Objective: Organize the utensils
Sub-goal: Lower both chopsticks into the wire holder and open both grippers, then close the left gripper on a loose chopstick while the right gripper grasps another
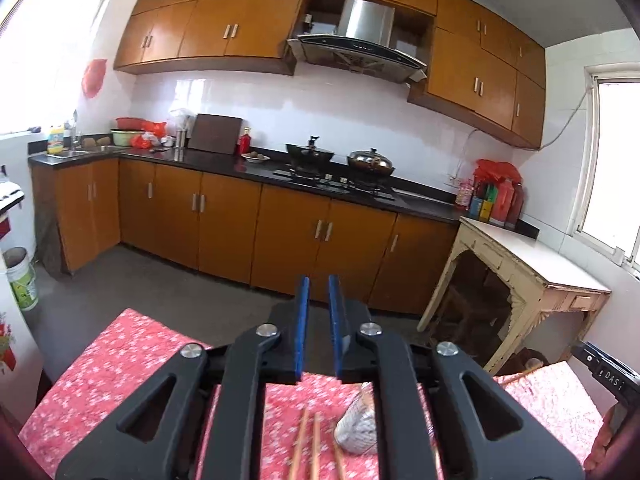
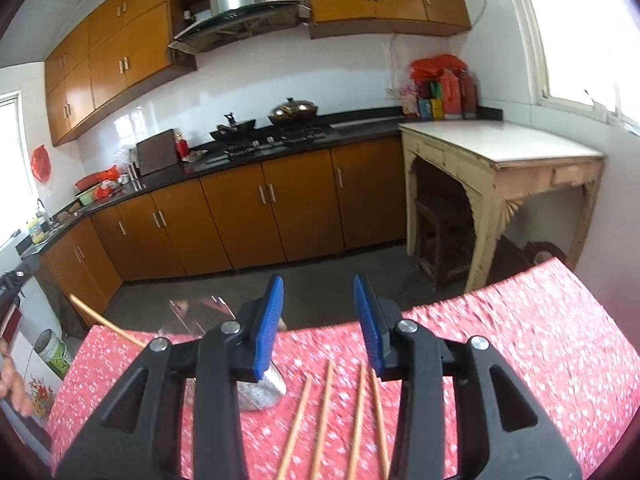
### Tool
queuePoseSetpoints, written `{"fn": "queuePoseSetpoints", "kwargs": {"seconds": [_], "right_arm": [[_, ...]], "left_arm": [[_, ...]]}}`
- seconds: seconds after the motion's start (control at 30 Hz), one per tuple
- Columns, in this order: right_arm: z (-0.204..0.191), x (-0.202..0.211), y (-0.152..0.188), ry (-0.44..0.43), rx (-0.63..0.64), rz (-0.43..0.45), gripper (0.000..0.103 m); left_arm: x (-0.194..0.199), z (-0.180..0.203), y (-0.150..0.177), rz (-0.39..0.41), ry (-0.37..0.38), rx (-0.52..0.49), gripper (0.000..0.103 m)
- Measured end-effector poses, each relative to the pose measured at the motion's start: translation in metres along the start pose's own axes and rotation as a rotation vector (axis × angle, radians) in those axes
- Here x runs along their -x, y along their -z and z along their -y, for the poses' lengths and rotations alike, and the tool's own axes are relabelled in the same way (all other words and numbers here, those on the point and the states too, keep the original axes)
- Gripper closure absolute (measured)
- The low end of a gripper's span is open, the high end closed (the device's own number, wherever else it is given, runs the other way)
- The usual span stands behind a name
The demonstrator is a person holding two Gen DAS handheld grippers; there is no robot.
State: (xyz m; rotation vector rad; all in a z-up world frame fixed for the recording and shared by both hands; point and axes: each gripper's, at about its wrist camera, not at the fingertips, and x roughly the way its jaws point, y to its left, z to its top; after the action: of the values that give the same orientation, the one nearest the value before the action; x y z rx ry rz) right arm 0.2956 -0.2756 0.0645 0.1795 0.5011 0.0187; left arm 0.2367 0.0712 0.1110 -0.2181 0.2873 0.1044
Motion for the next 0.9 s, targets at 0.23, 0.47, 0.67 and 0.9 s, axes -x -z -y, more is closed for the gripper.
{"fn": "queuePoseSetpoints", "kwargs": {"seconds": [0.23,0.47,0.67,0.9], "right_arm": [[0.033,-0.011,0.072,0.045,-0.009,-0.135,0.065],[0.055,-0.031,0.162,0.064,-0.012,-0.325,0.066],[0.059,-0.029,0.210,0.064,-0.007,-0.406,0.068],[0.052,-0.016,0.230,0.139,0.054,-0.372,0.092]], "left_arm": [[0.023,-0.038,0.044,-0.036,-0.070,-0.044,0.072],[0.008,-0.061,0.117,-0.201,-0.104,-0.104,0.071],[0.006,-0.071,0.169,-0.322,-0.083,-0.105,0.071],[0.014,-0.068,0.200,-0.385,-0.043,-0.115,0.068]]}}
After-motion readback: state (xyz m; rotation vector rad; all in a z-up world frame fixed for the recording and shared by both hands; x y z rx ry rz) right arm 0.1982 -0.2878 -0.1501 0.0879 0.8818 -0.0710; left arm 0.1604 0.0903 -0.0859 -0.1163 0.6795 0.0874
